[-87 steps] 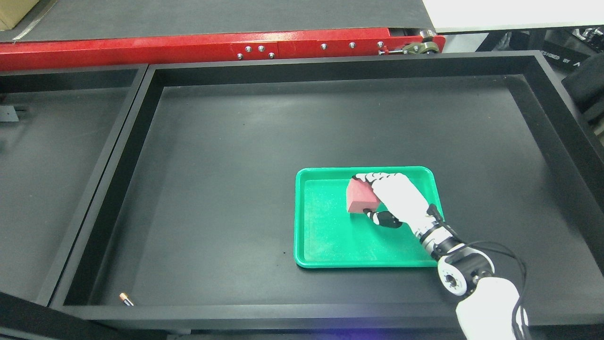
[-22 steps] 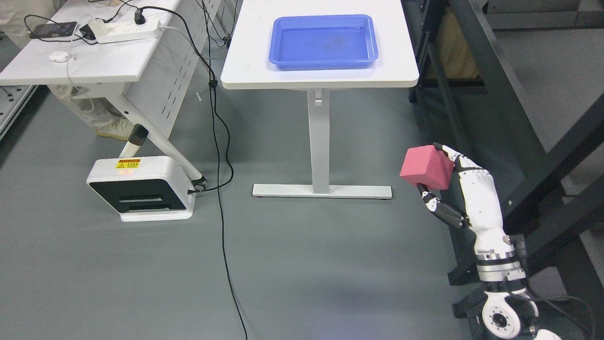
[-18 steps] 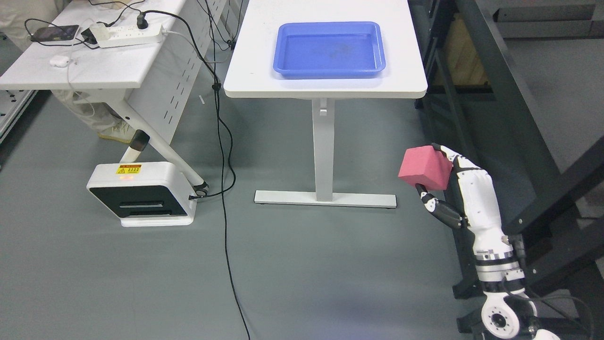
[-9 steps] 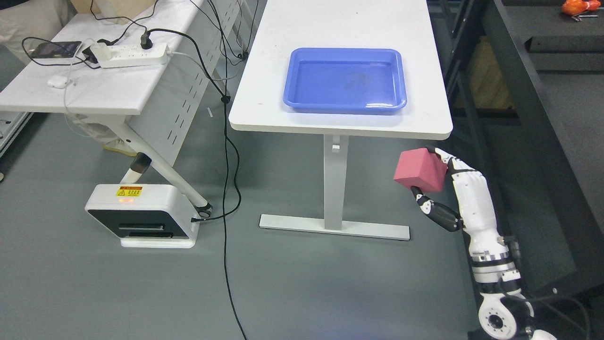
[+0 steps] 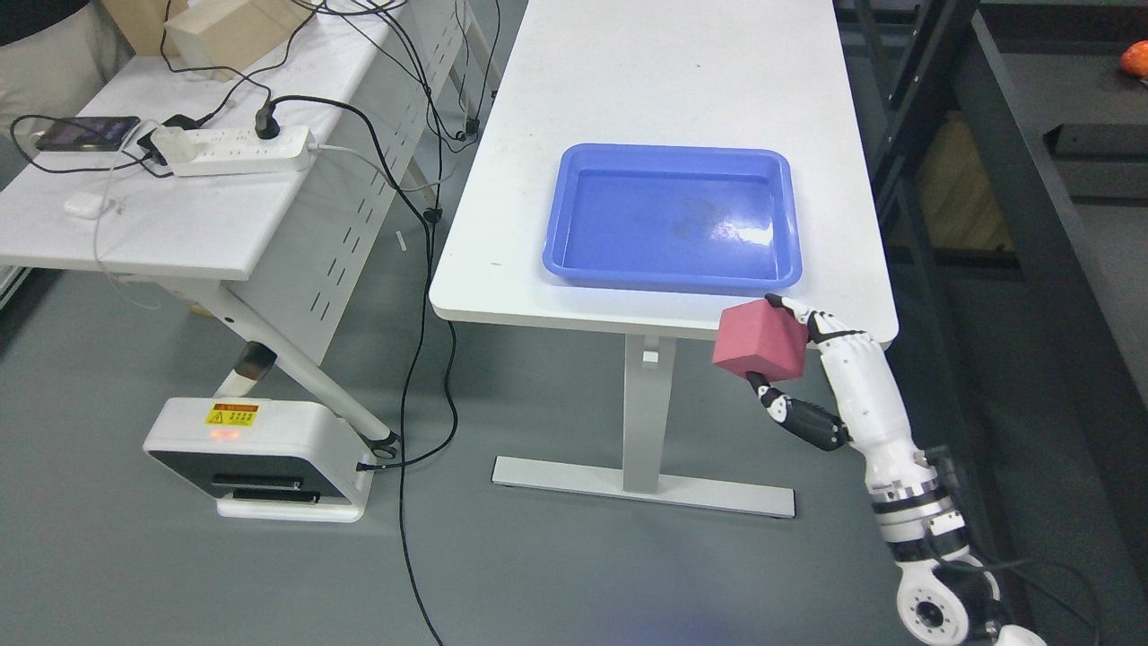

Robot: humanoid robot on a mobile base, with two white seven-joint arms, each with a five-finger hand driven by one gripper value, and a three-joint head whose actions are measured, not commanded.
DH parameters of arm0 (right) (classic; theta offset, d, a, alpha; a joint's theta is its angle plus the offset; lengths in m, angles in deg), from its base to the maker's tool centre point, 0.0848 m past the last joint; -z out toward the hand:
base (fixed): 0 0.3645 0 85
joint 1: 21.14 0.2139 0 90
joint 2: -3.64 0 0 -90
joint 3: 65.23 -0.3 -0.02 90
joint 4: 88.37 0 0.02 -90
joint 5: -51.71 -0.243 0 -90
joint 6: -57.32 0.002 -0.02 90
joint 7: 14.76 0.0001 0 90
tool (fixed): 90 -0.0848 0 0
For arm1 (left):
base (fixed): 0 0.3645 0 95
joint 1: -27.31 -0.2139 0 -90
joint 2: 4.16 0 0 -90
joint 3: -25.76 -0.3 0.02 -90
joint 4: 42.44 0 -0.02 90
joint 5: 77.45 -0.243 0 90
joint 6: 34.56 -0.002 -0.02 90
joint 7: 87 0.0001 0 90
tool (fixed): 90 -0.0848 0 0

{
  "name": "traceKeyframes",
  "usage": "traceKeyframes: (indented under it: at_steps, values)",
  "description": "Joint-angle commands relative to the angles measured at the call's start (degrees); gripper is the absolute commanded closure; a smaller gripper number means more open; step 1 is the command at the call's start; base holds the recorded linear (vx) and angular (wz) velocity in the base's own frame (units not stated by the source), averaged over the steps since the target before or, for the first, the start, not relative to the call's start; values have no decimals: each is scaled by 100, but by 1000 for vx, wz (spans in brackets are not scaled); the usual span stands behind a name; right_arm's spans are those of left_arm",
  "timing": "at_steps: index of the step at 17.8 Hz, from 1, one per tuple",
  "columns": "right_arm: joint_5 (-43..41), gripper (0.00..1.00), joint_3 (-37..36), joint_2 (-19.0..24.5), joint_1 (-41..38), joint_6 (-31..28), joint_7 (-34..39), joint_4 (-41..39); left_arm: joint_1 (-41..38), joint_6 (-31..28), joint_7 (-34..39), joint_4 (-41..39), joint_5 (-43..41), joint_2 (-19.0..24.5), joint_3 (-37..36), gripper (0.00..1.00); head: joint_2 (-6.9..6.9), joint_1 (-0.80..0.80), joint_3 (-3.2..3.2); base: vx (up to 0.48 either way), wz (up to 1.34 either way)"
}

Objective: Pick pink block from left shelf to tray
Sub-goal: 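Lower the pink cube into the blue tray and open the right hand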

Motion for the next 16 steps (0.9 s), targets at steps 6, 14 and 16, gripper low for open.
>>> traceKeyframes:
  at_steps: [6,14,16]
  values:
    - [47,97,269,-100,172,-2,217,-8,167,2,5,-100,0,100,0,0,0,0,0,240,-5]
    - [591,97,400,-100,138,15,507,-8,167,2,5,-100,0,100,0,0,0,0,0,230,-8]
    - [899,97,497,-100,50,15,534,-8,167,2,5,-100,0,100,0,0,0,0,0,196,-33]
